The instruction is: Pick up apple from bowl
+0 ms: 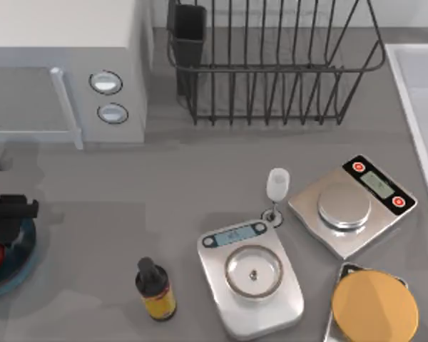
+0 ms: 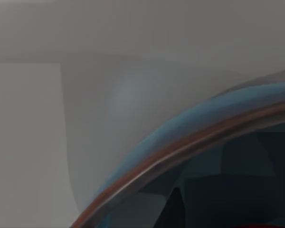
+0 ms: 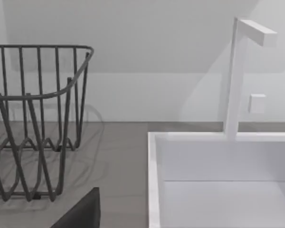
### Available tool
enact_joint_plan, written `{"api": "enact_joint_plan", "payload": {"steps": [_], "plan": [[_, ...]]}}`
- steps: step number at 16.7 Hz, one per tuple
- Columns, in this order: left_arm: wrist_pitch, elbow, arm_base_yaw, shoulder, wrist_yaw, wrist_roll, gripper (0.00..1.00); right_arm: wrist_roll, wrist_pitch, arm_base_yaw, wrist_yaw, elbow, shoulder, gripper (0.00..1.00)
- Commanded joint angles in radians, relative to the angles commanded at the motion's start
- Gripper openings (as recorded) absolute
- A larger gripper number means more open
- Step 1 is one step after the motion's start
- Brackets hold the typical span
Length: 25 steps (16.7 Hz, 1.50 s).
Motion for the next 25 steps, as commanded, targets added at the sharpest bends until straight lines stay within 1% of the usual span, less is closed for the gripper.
{"api": "enact_joint_plan", "payload": {"steps": [3,6,14,18,21,25], "plan": [[-0.064,0.050,0.010,-0.009,0.000,0.002,0.00,0.000,0.000,0.000,0.000,0.000,0.000,1.00],[-0.209,0.169,0.022,-0.029,-0.001,0.003,0.00,0.000,0.000,0.000,0.000,0.000,0.000,1.00],[-0.738,0.673,0.026,-0.060,-0.001,-0.004,0.00,0.000,0.000,0.000,0.000,0.000,0.000,1.00],[-0.945,0.892,0.004,-0.053,-0.001,-0.010,0.00,0.000,0.000,0.000,0.000,0.000,0.000,1.00],[-1.018,0.970,-0.012,-0.049,-0.001,-0.013,0.00,0.000,0.000,0.000,0.000,0.000,0.000,1.00],[-1.023,0.975,-0.013,-0.048,-0.001,-0.014,0.00,0.000,0.000,0.000,0.000,0.000,0.000,1.00]]}}
